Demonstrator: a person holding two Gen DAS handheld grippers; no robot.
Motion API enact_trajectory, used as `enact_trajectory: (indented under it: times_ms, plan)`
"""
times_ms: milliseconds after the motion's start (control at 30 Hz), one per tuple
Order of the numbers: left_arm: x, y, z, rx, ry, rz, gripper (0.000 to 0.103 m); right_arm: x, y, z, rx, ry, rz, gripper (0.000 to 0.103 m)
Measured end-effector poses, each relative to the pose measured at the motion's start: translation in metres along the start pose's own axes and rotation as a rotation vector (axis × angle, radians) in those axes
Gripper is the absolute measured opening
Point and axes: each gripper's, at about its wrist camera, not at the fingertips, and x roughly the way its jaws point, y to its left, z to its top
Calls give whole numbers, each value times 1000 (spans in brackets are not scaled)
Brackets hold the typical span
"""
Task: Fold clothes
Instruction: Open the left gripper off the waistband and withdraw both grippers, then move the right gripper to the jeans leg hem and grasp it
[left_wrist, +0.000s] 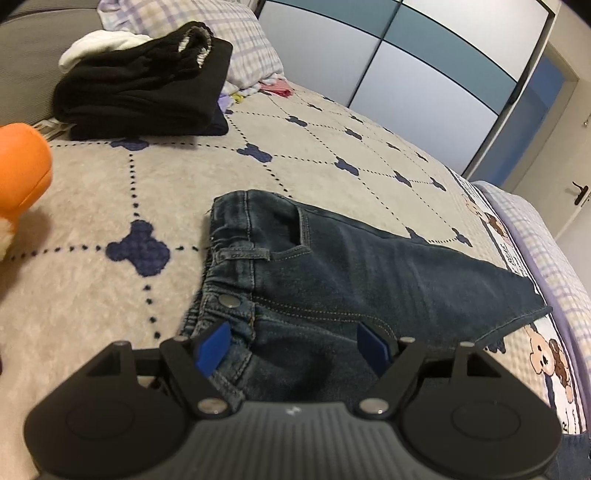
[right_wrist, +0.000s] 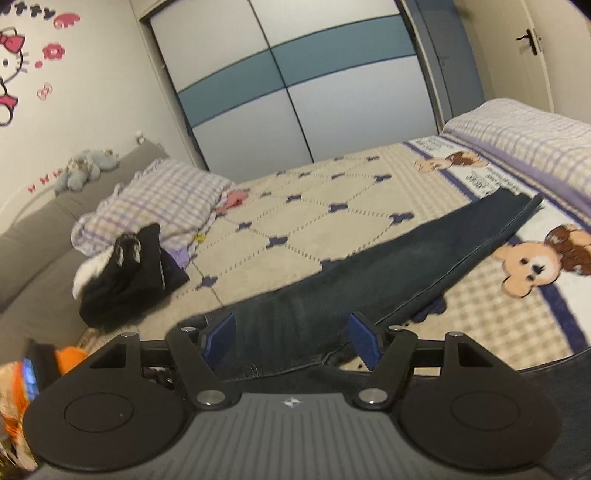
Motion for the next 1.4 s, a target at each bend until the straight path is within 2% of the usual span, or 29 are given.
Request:
enact_trajectory:
  times_ms: [200, 333, 433, 567, 633, 800, 933, 1100, 1300, 1400]
  plan:
    - [1, 4, -1, -34, -21, -8, 79, 39, -5, -9, 31, 40, 36, 70]
    - [1, 9, -10, -9, -63, -30, 79, 61, -16, -21, 8, 101, 3, 70]
    - [-2, 9, -19, 67, -96, -34, 79, 63, -19, -24, -16, 129, -12, 70]
    - [-5, 11, -36, 194, -133, -31, 79, 57, -16, -24, -46, 114, 13, 71]
    - [-8, 11, -44, 260, -152, -29, 79, 57, -14, -26, -47, 136, 28, 71]
    - [-12, 7, -49, 350, -113, 39, 82, 63, -4, -39, -83, 215, 54, 71]
    - [-15, 13, -41, 292, -72, 67, 82, 58, 6, -51, -129, 239, 77, 71]
    - [-23, 15, -36, 218, -59, 43, 82, 62, 5, -61, -103, 293, 61, 71]
    - [-25, 7, -33, 176, -55, 27, 82, 60, 3, -62, -82, 274, 38, 71]
    - [-26, 4, -26, 129, -59, -5, 82, 65, 10, -47, -146, 247, 117, 71]
